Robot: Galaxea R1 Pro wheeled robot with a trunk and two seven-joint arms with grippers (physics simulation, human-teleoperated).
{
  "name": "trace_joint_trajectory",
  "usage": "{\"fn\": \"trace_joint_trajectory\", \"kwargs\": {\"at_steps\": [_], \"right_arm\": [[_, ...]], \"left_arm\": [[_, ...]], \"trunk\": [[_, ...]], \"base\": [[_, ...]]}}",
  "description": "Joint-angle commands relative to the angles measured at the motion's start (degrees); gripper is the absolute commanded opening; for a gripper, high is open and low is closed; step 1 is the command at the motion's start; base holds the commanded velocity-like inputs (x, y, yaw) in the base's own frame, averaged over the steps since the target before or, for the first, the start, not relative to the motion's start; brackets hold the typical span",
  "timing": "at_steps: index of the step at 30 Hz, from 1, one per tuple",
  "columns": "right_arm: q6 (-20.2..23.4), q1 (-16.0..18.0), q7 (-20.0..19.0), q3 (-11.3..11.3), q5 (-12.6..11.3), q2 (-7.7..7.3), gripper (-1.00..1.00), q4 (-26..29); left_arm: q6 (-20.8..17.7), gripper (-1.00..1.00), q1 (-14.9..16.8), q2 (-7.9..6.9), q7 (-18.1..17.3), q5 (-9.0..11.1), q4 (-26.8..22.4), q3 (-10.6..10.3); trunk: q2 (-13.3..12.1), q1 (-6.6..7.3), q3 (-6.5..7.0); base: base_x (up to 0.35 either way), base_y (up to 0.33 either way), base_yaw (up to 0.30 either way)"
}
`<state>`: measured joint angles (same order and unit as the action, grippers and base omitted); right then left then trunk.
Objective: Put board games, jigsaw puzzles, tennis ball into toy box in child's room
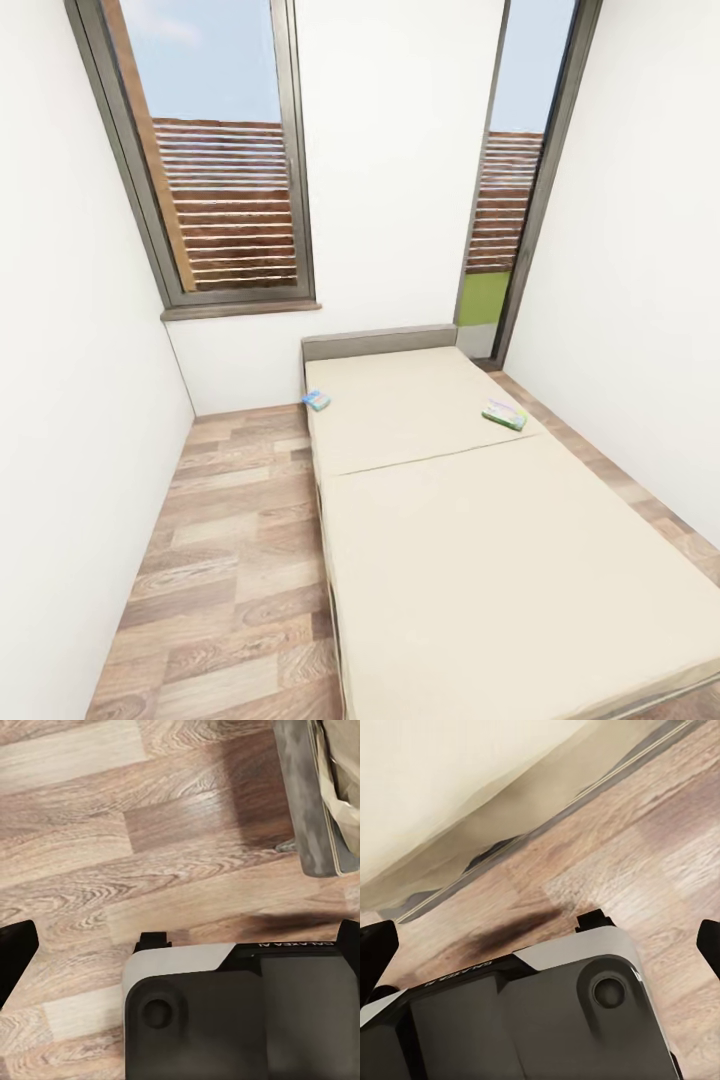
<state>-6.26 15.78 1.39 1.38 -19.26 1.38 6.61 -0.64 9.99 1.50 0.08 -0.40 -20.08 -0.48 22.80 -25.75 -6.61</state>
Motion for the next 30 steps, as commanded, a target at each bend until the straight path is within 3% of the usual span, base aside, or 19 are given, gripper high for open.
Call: {"fn": "trace_joint_trajectory", "kwargs": {"at_steps": [1,17,30], "right_arm": [[-0.2,0.04,0.11,0.11,-0.17,0.03,1.0,-0.02],[-0.23,0.04,0.11,0.11,-0.17,0.02,1.0,-0.02],[-0.18,0.04,0.11,0.11,-0.17,0.02,1.0,-0.02]], "left_arm": [[-0.07,1.0,0.03,0.0,0.01,-0.04,-0.04,-0.05],[-0.07,1.0,0.03,0.0,0.01,-0.05,-0.04,-0.05],[-0.07,1.0,0.03,0.0,0.01,-0.05,-0.04,-0.05]], "trunk": [[0.11,-0.04,-0.12],[0.11,-0.04,-0.11],[0.11,-0.04,0.24]], "base": [[0.035,0.02,0.0],[0.008,0.005,-0.01],[0.0,0.0,-0.176]]}}
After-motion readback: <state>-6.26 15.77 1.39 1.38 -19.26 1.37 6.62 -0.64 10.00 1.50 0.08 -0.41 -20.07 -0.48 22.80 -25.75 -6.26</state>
